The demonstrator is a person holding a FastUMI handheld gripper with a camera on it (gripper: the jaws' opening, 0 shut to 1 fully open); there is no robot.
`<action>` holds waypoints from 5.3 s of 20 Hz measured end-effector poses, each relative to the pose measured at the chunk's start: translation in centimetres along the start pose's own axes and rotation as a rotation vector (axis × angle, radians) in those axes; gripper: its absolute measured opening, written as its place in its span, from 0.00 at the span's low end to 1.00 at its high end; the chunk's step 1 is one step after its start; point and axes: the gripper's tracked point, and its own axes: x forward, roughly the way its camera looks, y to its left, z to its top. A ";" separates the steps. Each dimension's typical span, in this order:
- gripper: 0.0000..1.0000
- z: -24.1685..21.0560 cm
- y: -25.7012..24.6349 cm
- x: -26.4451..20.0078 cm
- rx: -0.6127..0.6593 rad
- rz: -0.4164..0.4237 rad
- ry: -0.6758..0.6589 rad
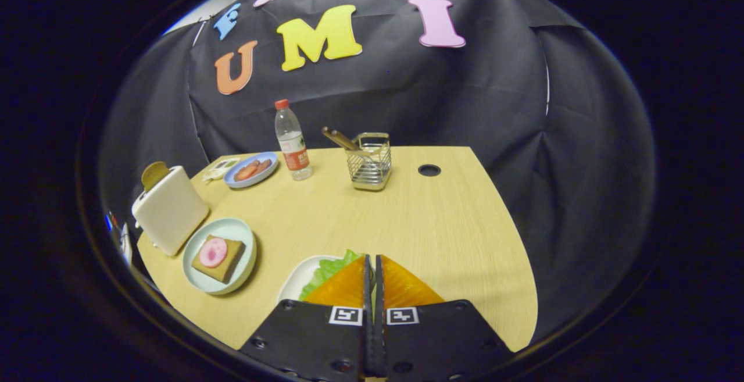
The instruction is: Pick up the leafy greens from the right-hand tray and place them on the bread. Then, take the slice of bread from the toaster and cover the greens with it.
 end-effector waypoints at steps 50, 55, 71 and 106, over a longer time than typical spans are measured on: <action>0.22 -3.0 23.8 6.2 0.109 0.017 0.152; 0.72 -0.4 21.8 3.6 0.095 -0.005 0.071; 0.96 10.0 24.8 -10.1 -0.140 -0.022 -0.234; 0.05 6.3 52.1 2.5 0.002 -0.049 -0.050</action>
